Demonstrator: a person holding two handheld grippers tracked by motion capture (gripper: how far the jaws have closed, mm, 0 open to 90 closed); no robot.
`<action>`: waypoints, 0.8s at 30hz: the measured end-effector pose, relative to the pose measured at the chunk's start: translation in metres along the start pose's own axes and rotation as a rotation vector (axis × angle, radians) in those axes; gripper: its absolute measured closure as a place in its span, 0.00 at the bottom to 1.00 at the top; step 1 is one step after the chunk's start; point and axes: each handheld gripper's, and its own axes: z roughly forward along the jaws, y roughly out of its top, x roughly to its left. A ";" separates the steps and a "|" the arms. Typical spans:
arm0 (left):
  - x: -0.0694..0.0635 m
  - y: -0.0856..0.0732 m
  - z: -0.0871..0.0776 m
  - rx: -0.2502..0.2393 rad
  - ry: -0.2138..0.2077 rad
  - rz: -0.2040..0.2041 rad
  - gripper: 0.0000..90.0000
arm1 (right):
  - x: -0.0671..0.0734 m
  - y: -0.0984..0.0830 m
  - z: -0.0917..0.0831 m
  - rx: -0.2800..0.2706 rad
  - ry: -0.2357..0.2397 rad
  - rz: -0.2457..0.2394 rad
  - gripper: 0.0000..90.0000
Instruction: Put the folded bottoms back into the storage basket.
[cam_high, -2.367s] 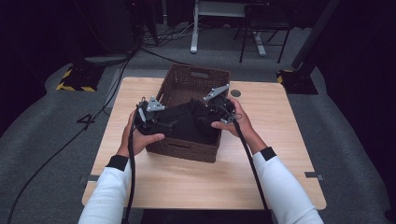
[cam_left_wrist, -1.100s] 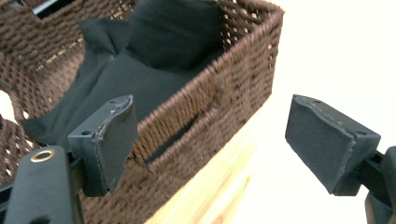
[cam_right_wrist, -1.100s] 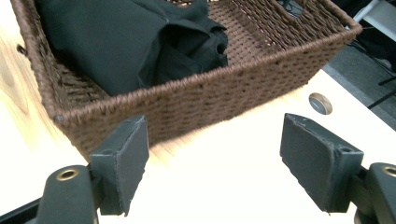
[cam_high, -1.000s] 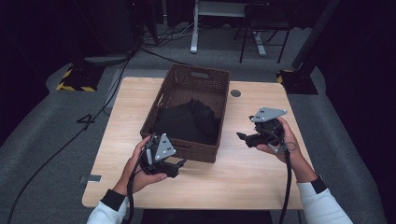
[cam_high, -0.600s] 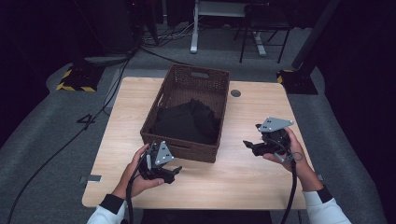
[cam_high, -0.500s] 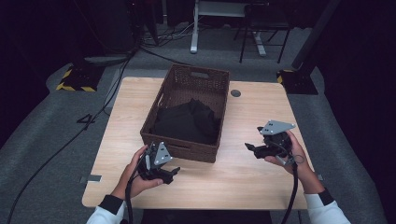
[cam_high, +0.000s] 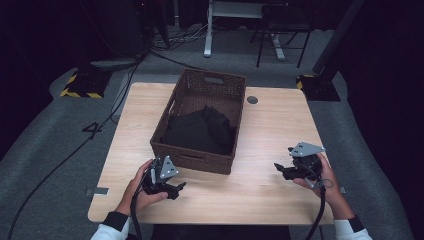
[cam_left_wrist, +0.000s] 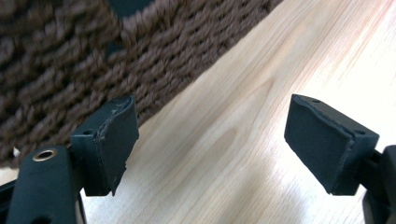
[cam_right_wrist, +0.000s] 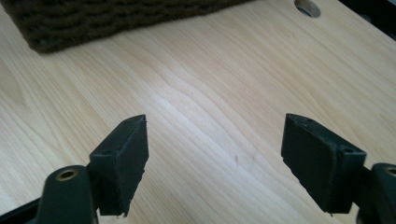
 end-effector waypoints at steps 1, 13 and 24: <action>0.000 -0.002 0.001 0.006 0.005 0.002 0.20 | -0.001 -0.004 0.000 0.002 0.004 0.006 0.26; 0.004 -0.018 0.003 0.023 0.007 -0.044 0.20 | -0.010 -0.059 0.000 0.057 -0.049 0.092 0.25; 0.014 -0.034 0.003 0.005 -0.007 -0.098 0.20 | -0.024 -0.101 -0.014 0.036 -0.019 0.206 0.24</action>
